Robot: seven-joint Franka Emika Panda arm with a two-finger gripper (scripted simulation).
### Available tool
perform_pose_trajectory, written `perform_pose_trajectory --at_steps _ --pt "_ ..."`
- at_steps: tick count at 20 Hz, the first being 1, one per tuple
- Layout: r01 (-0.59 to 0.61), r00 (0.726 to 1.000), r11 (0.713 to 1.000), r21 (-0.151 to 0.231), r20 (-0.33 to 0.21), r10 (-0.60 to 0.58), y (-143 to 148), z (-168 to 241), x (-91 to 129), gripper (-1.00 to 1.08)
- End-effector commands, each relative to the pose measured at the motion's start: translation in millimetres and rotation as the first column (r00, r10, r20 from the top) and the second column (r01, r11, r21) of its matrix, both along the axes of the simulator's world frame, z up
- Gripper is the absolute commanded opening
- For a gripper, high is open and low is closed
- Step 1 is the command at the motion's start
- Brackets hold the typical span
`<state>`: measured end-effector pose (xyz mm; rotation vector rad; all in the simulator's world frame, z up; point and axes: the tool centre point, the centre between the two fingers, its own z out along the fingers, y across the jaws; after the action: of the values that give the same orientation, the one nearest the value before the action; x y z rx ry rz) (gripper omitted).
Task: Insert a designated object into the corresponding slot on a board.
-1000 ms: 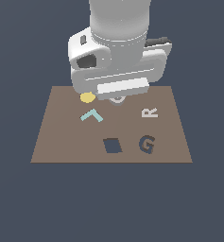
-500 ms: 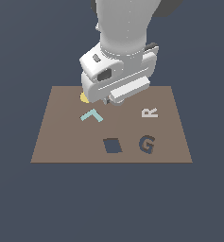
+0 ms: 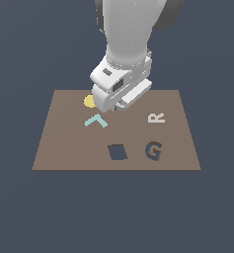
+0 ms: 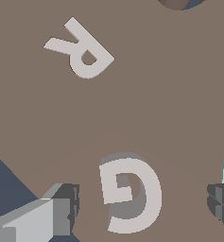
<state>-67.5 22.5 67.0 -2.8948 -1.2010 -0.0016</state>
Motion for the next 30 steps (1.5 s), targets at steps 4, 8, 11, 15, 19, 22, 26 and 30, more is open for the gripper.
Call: perform_pose_trajectory --at_steps 4,8,11,15,19,22,26,30 --pt "-0.093 0.996 0.996 -0.004 0.002 0.093 -2.8 -11.6 -7.8 1.0" --pt "-0.126 0.992 0.992 -0.006 0.002 0.126 -4.3 -15.9 -10.4 1.0" --pt "-0.133 0.991 0.991 -0.007 0.002 0.133 -4.7 -16.9 -11.0 1.0" --pt "-0.128 0.992 0.992 -0.006 0.001 0.128 -4.7 -19.5 -10.8 1.0" --pt "-0.131 0.991 0.991 -0.007 0.002 0.131 -5.1 -31.7 -11.0 1.0" --pt "-0.133 0.991 0.991 -0.007 0.002 0.133 -5.2 -36.8 -11.2 1.0" --pt "-0.133 0.991 0.991 -0.007 0.002 0.133 -5.3 -37.1 -11.2 -1.0" --pt "-0.133 0.991 0.991 -0.007 0.002 0.133 -5.3 -37.1 -11.2 -1.0"
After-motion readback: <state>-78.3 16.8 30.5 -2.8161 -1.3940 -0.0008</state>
